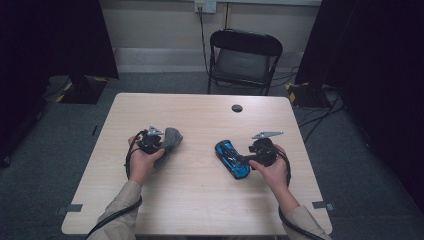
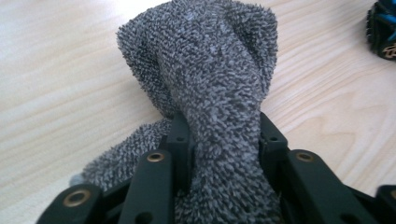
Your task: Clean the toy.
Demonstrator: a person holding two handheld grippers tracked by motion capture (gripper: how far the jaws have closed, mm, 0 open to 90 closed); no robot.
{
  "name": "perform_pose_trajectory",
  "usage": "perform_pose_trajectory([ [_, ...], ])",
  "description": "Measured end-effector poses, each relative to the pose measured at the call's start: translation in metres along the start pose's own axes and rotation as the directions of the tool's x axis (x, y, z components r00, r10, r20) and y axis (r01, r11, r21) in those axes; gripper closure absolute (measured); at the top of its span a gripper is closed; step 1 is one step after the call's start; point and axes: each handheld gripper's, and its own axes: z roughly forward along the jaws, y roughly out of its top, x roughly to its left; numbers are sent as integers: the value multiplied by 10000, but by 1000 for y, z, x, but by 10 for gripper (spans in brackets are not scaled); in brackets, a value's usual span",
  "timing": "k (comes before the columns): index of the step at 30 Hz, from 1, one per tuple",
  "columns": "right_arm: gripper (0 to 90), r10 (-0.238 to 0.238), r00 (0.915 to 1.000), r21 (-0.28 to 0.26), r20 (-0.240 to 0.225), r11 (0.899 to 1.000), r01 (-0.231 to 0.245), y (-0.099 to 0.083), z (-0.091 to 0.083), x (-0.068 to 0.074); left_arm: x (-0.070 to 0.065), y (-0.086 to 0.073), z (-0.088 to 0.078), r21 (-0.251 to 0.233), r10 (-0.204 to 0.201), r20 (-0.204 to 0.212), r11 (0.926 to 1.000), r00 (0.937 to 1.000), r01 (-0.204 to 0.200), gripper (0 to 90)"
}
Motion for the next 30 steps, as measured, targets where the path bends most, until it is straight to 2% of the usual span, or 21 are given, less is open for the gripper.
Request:
perform_pose_trajectory([
  [6,217,23,10000,5,40,10000,-23,-3,1,1,1,-1,1,-29,-15,86,10000,10000,15,589],
  [8,214,-12,10000,-30,43,10000,12,-2,1,2,2,-2,0,-10,125,69,9999,9999,-125,533],
  [13,197,-41,10000,-41,-15,10000,41,-3,2,4,1,-3,-5,-144,-15,58,9999,10000,16,349],
  [17,189,-32,10000,-60,-82,10000,31,-4,1,6,-3,-5,-11,-225,11,68,9997,10000,-9,272],
  [25,183,-107,9999,-50,-61,9999,107,-4,-4,11,-9,-9,-22,-205,42,346,9998,9994,-35,229],
  [28,183,-143,9999,76,-12,9999,143,-6,-6,11,-12,-10,-26,-332,-119,535,9994,9985,137,216],
  [30,183,-52,10000,243,-83,9997,54,-8,-6,10,-14,-11,-28,-221,81,541,9997,9985,-69,207],
])
